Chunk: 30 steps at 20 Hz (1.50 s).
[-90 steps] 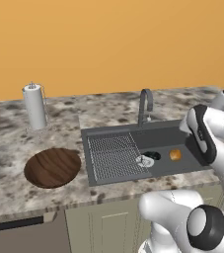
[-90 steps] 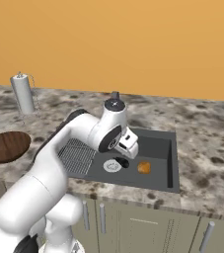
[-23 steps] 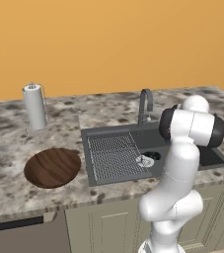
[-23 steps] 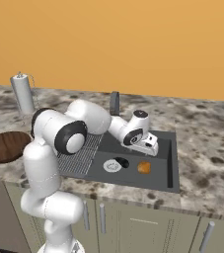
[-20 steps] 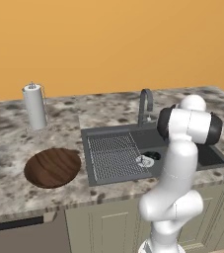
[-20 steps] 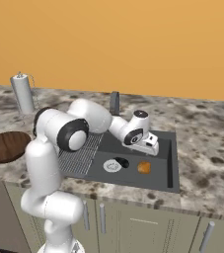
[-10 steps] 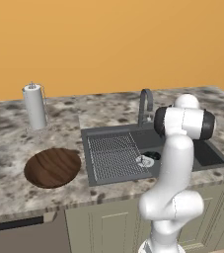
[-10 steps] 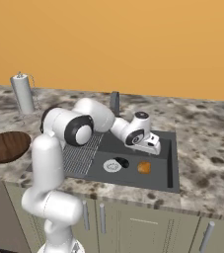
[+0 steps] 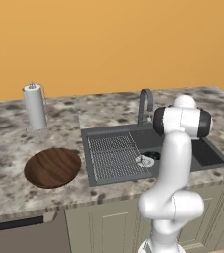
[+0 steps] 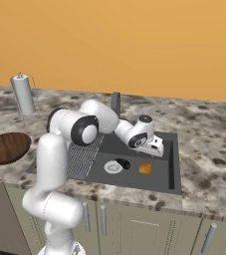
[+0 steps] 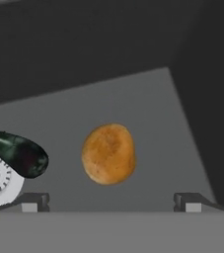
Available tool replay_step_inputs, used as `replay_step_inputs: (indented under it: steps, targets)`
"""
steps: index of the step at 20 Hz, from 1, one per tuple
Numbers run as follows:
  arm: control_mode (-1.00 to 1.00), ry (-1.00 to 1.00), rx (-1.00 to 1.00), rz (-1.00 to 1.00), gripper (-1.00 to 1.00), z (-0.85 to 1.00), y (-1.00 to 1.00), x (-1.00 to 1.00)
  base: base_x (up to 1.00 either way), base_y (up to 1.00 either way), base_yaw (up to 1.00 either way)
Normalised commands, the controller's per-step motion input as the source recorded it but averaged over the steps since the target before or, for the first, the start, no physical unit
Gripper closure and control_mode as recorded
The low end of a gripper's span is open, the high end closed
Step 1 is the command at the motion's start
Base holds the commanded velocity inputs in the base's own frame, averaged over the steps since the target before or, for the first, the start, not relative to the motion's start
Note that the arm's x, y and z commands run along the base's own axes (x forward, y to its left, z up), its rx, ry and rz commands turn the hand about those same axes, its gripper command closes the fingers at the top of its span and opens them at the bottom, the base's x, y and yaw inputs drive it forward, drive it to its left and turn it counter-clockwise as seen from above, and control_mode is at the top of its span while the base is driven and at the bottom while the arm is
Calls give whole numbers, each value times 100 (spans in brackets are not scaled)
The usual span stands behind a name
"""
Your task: Remove the eggplant and potato from the sink. Then move the bowl and cup from the counter to the sink for washing.
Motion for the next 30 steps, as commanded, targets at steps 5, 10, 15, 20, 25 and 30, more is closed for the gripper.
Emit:
replay_step_inputs:
  steps: [5, 10, 15, 20, 25, 30]
  targets:
    - [-100, -1, 0, 3, -100, -18, -2, 1, 0, 0, 0]
    - [-100, 0, 0, 2, -100, -23, 0, 2, 0, 0, 0]
    - [-100, -1, 0, 2, -100, -26, 0, 10, 0, 0, 0]
    - [-100, -2, 0, 2, -100, -26, 0, 20, 0, 0, 0]
    - [-100, 0, 0, 0, -100, -25, -2, 16, 0, 0, 0]
    - [-100, 0, 0, 0, -100, -21, -8, 4, 0, 0, 0]
